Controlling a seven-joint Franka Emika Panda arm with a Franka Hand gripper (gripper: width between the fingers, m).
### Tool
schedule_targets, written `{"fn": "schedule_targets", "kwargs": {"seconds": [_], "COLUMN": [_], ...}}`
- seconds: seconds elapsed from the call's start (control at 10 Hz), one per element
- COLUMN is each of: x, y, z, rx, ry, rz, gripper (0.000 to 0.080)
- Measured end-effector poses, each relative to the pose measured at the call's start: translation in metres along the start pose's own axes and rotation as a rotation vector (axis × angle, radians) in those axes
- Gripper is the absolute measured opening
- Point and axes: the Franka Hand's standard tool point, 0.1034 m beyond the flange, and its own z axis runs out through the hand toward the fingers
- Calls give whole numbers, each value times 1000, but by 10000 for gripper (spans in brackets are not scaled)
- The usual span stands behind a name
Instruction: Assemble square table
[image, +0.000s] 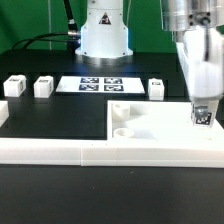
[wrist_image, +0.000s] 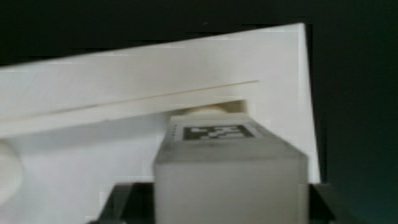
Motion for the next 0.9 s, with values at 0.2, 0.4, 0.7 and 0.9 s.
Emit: {"fn": "schedule_targets", "kwargs": {"seconds": [0.2, 0.4, 0.7, 0.9], "x": [0, 0, -7, -6], "y": [0, 2, 5, 5], "z": [1, 1, 3, 2], "rx": [-1, -8, -17, -18], "ry": [1, 32, 30, 30], "rz": [-43, -305, -785, -878], "gripper": [482, 615, 647, 649]}}
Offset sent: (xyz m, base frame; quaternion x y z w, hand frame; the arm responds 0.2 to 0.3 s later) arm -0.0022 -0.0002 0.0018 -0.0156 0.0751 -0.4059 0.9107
